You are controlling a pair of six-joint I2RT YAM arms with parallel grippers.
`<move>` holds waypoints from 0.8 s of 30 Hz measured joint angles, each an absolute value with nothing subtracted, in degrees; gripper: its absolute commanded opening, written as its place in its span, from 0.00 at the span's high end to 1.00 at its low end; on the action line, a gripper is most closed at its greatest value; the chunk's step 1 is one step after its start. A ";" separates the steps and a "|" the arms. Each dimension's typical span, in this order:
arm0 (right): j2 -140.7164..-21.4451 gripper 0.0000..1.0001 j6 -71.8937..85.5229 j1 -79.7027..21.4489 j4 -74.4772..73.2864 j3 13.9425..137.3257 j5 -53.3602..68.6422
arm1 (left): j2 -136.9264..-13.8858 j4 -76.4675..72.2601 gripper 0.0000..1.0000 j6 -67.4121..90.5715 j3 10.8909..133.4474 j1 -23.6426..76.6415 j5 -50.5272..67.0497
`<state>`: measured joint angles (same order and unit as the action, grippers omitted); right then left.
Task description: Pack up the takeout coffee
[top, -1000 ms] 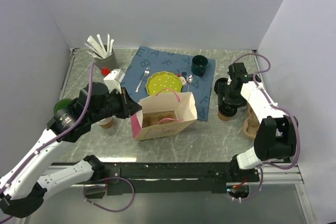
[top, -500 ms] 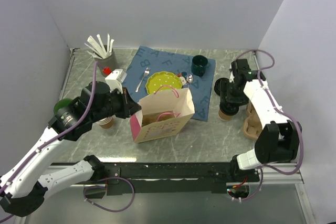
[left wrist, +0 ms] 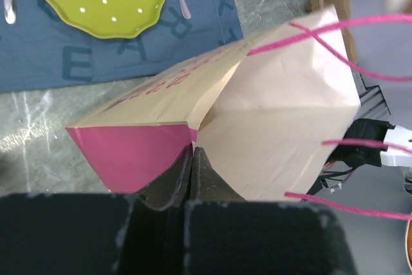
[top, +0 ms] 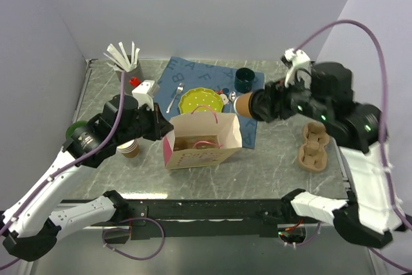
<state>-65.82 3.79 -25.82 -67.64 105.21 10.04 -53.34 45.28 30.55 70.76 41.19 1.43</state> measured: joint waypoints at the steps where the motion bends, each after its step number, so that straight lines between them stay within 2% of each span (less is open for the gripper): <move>1: -64.14 0.45 3.57 -27.29 -68.01 105.19 10.96 | -53.76 45.28 0.99 30.28 71.22 41.17 1.39; 6: -58.24 0.47 2.66 -31.29 -68.95 102.48 15.14 | -54.61 43.90 0.99 28.99 71.90 40.95 1.58; 14: -57.82 0.49 3.09 -38.50 -69.38 100.33 15.86 | -54.70 42.54 0.99 28.93 71.90 40.69 4.51; 24: -56.71 0.49 3.79 -53.25 -67.94 90.72 3.51 | -52.47 39.64 0.99 26.52 69.25 40.66 7.73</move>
